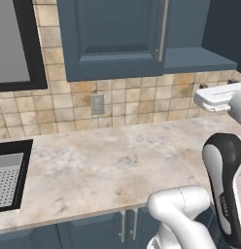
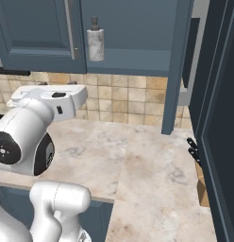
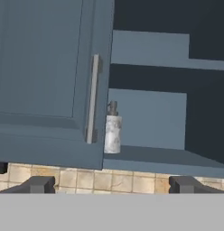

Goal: Pick up the bar soap and soap dispenser from the sink, and place them back in the cabinet, and close the cabinet doors.

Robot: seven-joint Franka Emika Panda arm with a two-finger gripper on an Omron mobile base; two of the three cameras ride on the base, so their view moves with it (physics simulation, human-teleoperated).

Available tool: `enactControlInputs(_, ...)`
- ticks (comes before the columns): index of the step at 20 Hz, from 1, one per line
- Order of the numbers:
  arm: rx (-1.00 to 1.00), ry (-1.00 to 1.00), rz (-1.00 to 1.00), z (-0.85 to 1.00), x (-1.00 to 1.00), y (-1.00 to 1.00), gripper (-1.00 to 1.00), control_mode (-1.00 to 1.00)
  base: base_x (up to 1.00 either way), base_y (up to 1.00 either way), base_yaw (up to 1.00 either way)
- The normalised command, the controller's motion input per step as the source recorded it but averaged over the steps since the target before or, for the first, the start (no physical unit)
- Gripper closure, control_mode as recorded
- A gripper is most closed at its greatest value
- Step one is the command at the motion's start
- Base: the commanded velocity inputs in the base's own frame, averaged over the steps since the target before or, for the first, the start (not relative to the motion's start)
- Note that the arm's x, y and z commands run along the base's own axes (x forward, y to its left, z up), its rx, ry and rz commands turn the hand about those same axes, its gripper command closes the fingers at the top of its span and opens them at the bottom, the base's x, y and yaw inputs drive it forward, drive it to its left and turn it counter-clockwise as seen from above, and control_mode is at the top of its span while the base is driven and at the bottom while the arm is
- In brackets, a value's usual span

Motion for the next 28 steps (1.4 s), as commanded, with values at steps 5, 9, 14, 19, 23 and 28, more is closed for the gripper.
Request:
enactControlInputs(5,-0.01,0.00,0.01,0.09,-0.45,-0.30,-1.00,-1.00,0.00,0.00,0.00)
enactControlInputs(9,0.00,0.00,0.02,0.00,-0.23,-0.23,-1.00,-1.00,0.00,0.00,0.00)
enactControlInputs(14,0.00,0.00,0.02,0.00,-0.12,-0.23,-1.00,-1.00,0.00,0.00,0.00)
enactControlInputs(19,0.00,0.00,0.00,-0.06,0.00,-0.28,-1.00,-1.00,0.00,0.00,0.00)
enactControlInputs(23,0.00,0.00,0.00,-0.05,0.00,-0.29,-1.00,-1.00,0.00,0.00,0.00)
enactControlInputs(28,0.00,0.00,0.00,-0.08,0.00,-0.31,-1.00,-1.00,0.00,0.00,0.00)
